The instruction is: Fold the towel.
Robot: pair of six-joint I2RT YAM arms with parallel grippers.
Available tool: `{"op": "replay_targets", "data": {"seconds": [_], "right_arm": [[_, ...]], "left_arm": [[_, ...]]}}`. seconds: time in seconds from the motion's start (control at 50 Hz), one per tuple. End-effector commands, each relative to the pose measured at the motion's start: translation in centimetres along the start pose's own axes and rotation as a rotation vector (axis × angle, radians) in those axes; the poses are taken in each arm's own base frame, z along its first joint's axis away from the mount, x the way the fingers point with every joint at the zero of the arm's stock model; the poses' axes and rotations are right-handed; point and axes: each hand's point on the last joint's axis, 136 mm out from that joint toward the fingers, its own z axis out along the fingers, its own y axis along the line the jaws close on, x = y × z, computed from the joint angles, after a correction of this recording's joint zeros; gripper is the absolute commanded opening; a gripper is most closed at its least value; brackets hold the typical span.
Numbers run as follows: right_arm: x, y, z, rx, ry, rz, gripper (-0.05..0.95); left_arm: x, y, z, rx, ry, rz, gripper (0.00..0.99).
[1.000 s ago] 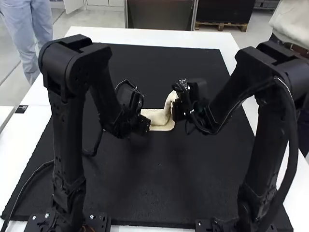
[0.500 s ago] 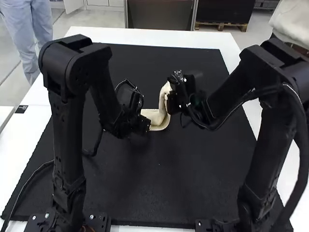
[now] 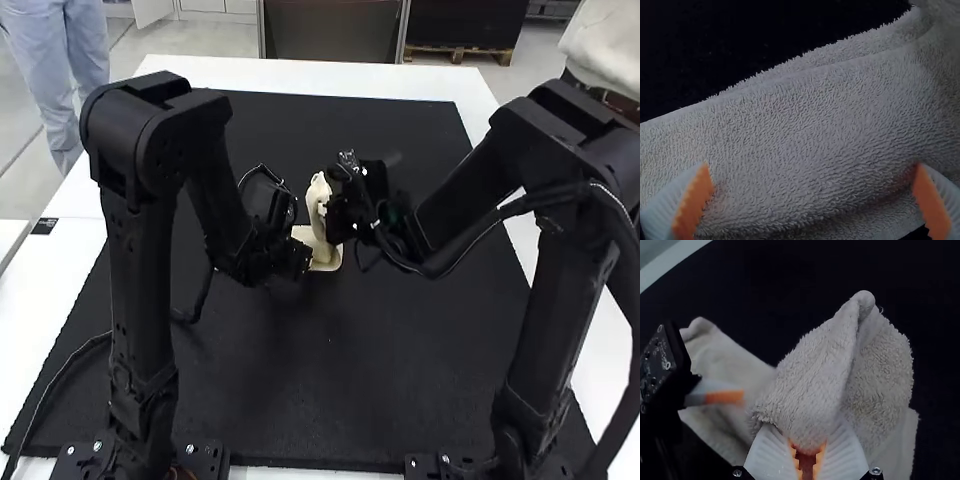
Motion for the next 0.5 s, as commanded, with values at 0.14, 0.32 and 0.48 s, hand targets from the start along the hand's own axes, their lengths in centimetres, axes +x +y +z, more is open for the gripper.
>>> {"op": "replay_targets", "data": {"seconds": [0.14, 0.32, 0.48], "right_arm": [[-3.3, 2.0, 0.1, -0.065, -0.068, 0.015, 0.06], [-3.4, 3.9, 0.0, -0.116, -0.069, 0.008, 0.06], [-3.2, 4.8, 0.3, -0.133, -0.064, 0.002, 0.06]], "left_arm": [[-0.7, 0.2, 0.3, -0.004, -0.014, 0.003, 0.934], [-1.1, 1.5, 0.3, -0.029, -0.022, -0.016, 0.943], [-2.1, 4.2, 0.0, -0.080, -0.050, -0.058, 0.943]]}}
